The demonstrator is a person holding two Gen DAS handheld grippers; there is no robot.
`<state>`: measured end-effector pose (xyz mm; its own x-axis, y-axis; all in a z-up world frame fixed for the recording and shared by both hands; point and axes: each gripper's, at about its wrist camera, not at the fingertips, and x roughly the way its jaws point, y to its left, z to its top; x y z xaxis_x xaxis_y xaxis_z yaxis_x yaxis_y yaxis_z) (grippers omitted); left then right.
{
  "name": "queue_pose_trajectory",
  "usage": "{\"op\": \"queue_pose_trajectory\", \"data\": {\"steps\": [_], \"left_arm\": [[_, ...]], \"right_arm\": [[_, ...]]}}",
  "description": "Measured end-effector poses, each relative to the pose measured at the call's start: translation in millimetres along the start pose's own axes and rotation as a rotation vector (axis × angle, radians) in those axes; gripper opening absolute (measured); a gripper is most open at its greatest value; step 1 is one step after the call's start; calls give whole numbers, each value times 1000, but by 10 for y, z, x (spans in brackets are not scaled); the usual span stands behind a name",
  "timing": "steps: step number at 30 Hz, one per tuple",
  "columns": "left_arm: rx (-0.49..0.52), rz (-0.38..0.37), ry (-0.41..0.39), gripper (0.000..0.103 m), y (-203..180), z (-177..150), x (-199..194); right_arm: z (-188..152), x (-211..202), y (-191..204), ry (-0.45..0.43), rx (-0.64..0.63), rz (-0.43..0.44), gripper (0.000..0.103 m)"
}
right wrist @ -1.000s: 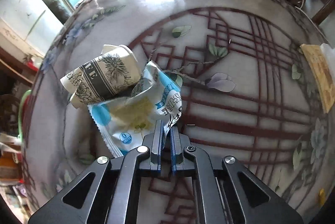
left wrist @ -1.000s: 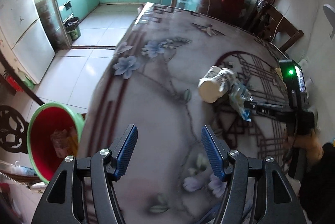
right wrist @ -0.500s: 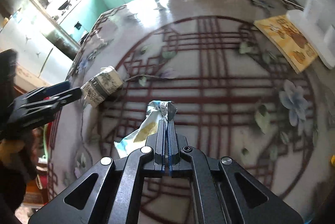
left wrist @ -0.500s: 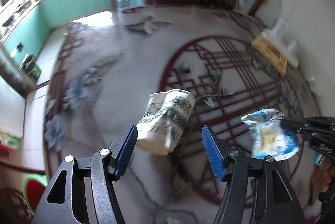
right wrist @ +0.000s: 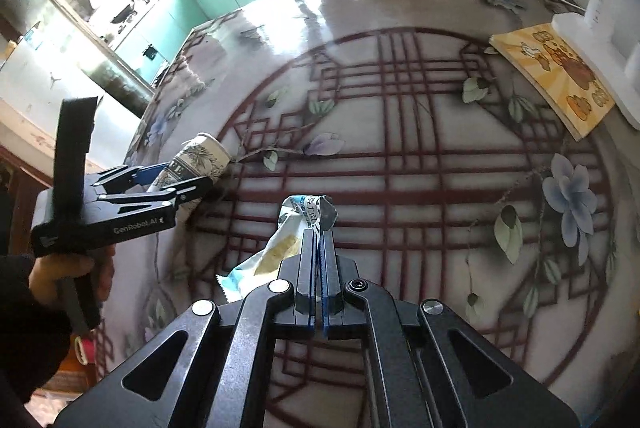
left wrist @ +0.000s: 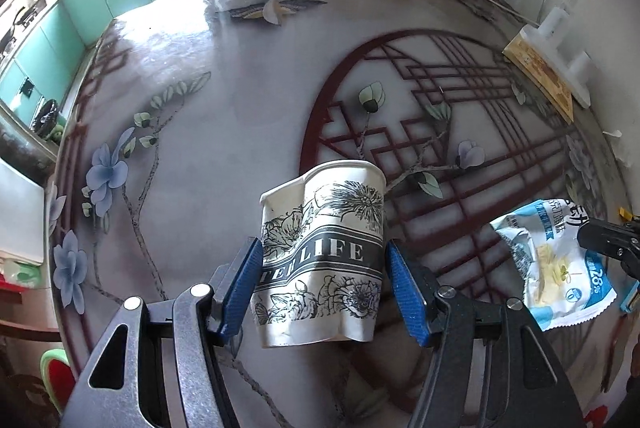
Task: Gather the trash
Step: 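Grasp the white paper cup with the left tool while the right tool grasps the blue-white wrapper, then carry the paper cup and wrapper over the red bin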
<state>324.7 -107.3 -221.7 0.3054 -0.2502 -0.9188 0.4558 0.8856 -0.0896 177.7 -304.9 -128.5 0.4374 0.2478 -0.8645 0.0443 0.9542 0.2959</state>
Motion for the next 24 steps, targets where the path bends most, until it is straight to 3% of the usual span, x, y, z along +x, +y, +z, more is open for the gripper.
{"op": "queue_pose_trajectory", "data": {"steps": [4,14,24], "left_arm": [[11,1,-40,40,-14,-41,-97],[-105,-4,-130,39,-7,-410,-855],[-181,35,-179,39,39,-1115,-1502]], "right_arm": [[2,18,80,2,-8,0,2],[-128,-310,425,-47,-47,-15,2],[-419,-530,820,-76,-84,-24,2]]}}
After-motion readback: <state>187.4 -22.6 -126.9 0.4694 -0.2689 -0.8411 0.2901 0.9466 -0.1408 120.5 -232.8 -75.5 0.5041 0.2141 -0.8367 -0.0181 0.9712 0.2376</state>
